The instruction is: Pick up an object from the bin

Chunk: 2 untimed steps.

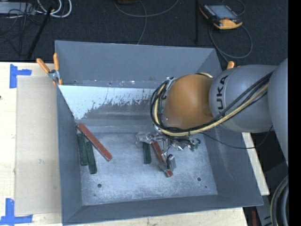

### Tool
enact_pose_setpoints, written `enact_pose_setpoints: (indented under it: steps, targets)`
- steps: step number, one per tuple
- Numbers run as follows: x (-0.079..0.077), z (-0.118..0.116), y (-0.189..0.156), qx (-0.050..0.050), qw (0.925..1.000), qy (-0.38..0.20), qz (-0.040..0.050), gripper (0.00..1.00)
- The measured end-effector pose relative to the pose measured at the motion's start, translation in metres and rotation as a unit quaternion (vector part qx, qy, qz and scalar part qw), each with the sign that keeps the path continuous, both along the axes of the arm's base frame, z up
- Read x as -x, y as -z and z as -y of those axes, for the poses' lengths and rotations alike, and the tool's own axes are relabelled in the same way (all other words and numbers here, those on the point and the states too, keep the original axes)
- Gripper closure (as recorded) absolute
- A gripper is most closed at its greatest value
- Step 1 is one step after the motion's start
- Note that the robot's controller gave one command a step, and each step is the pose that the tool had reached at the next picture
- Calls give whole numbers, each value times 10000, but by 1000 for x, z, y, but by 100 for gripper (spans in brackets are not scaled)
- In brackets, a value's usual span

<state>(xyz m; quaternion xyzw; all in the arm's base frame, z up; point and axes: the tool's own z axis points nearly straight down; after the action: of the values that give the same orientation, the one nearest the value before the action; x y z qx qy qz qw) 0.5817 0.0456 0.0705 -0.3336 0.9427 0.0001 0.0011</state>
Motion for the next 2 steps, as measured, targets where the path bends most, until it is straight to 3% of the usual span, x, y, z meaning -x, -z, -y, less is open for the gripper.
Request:
enact_pose_setpoints:
  steps: [1, 2]
  targets:
    - [0, -1, -2, -4, 10000, 14, -5, 100]
    - [0, -1, 0, -9, 10000, 17, 1, 0]
